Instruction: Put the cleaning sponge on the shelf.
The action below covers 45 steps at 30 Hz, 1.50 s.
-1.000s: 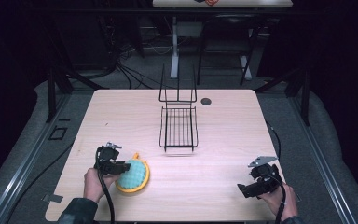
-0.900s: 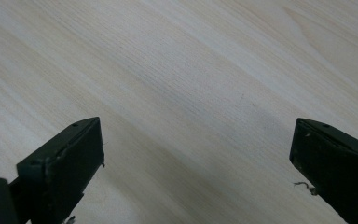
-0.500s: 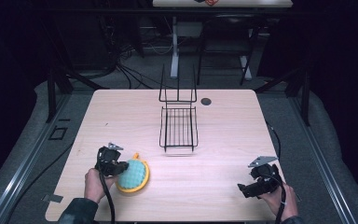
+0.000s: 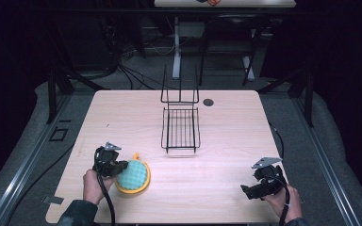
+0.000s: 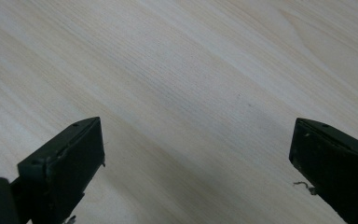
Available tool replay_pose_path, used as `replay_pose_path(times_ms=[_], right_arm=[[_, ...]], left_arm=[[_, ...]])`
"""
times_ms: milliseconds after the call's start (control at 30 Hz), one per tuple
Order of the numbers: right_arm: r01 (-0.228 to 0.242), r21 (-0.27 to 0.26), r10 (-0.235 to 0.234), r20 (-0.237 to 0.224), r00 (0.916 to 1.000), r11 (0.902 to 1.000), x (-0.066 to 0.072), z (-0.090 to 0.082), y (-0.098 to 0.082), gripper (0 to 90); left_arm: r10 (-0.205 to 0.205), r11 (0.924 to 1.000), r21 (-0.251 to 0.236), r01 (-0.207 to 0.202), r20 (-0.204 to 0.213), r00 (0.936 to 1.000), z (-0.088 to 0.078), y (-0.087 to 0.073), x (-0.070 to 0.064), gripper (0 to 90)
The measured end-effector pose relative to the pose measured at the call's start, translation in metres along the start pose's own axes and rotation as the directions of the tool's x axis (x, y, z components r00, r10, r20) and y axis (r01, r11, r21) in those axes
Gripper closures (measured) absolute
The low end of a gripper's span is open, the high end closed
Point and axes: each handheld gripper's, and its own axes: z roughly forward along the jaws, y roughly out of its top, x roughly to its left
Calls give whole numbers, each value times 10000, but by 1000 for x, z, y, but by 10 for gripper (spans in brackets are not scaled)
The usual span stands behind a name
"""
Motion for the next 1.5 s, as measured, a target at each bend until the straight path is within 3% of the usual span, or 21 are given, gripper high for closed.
replay_pose_path(times_ms=[567,733,767,1500], right_arm=[[-9,8,9,3,10000,10000,0,0,0,26],[-8,2,8,-6,10000,10000,0,0,0,26],[-2,-6,2,-8,10000,10000,0,0,0,26],[22,41,-21,-32,10000,10000,0,1,-1,28]], left_arm=[[199,9982,-566,-199,-2,9998,-18,4,-6,876],[303,9964,-791,-307,-53,9995,-23,5,-9,876],[480,9957,-784,-486,-94,9988,-25,6,-9,876],[284,9897,-1403,-272,70,9996,-42,10,-11,876]])
